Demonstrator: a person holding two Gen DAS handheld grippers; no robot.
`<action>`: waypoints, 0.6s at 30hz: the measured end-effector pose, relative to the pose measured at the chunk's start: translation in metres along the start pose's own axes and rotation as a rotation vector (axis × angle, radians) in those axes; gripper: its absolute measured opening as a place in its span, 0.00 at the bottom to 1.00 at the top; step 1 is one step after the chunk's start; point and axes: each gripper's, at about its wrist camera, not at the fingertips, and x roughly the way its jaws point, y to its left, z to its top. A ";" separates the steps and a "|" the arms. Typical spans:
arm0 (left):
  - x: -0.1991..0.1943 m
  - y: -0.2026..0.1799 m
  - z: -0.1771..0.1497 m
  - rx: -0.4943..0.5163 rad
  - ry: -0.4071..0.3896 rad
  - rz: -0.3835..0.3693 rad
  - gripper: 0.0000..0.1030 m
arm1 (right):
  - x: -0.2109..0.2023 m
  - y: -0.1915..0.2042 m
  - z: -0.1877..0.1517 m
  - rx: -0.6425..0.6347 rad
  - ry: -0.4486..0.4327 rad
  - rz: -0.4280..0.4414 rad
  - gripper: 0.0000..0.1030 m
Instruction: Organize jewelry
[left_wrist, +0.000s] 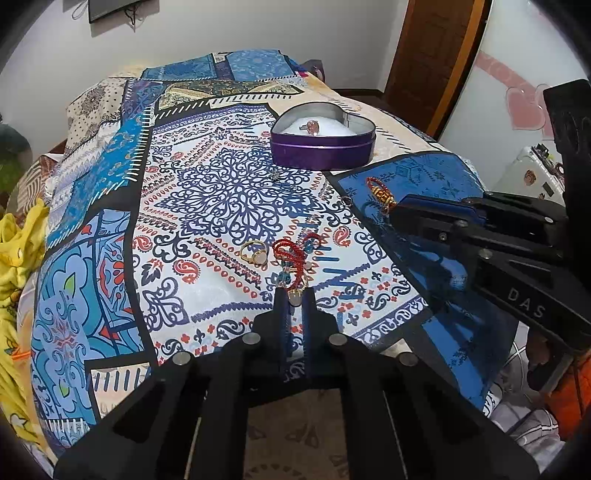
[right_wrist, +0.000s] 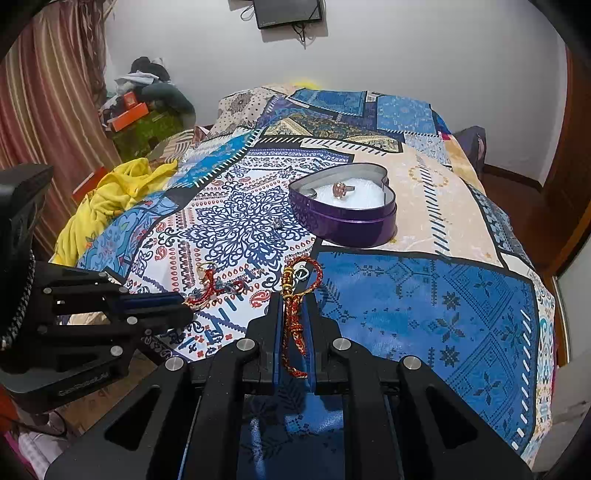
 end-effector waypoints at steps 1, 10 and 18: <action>-0.001 0.000 0.000 -0.002 -0.002 0.000 0.05 | -0.001 0.000 0.001 0.002 -0.002 0.001 0.09; -0.023 0.014 0.009 -0.047 -0.070 0.019 0.05 | -0.014 0.001 0.009 -0.004 -0.048 -0.005 0.09; -0.056 0.022 0.025 -0.054 -0.166 0.032 0.05 | -0.019 0.002 0.018 -0.015 -0.076 -0.018 0.09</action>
